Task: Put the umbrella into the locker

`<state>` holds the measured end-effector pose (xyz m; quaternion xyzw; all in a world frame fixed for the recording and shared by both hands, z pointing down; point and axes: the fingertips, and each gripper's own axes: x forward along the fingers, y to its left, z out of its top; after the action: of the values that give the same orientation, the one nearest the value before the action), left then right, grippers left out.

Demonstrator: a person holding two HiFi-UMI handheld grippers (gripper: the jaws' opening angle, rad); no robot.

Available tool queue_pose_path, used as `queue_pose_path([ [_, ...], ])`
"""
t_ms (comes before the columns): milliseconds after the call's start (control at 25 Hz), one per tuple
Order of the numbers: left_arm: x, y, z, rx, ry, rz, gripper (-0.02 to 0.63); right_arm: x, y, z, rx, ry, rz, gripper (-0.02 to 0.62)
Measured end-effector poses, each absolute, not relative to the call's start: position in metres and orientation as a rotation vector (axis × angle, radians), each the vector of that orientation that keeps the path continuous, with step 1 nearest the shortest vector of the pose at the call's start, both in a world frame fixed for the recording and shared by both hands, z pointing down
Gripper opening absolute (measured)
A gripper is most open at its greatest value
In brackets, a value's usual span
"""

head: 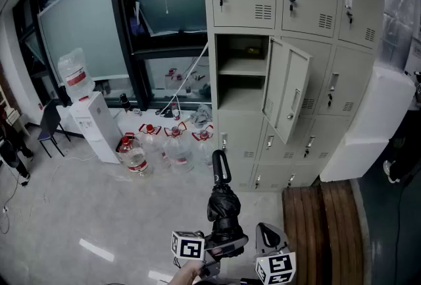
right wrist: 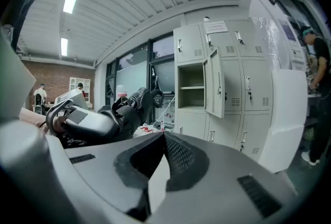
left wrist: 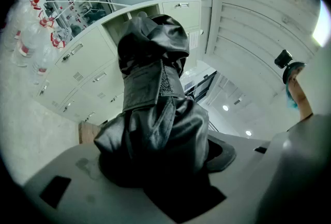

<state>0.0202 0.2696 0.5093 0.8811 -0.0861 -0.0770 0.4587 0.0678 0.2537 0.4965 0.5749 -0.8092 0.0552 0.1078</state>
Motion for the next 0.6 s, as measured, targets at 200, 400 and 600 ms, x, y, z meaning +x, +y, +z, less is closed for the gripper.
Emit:
queue_pose_path([
  [200,0.016,0.28,0.512,2.166,-0.215,-0.16,0.282,0.065,0.259,0.493,1.699,-2.376,0.166,0.0],
  [400,0.016,0.286,0.512,2.137,-0.208,-0.176,0.282,0.065,0.263,0.49,1.697,-2.385,0.15,0.0],
  [600,0.017,0.284,0.513,2.135,-0.218,-0.159,0.282,0.071,0.26,0.488,1.736,-2.397,0.191,0.001],
])
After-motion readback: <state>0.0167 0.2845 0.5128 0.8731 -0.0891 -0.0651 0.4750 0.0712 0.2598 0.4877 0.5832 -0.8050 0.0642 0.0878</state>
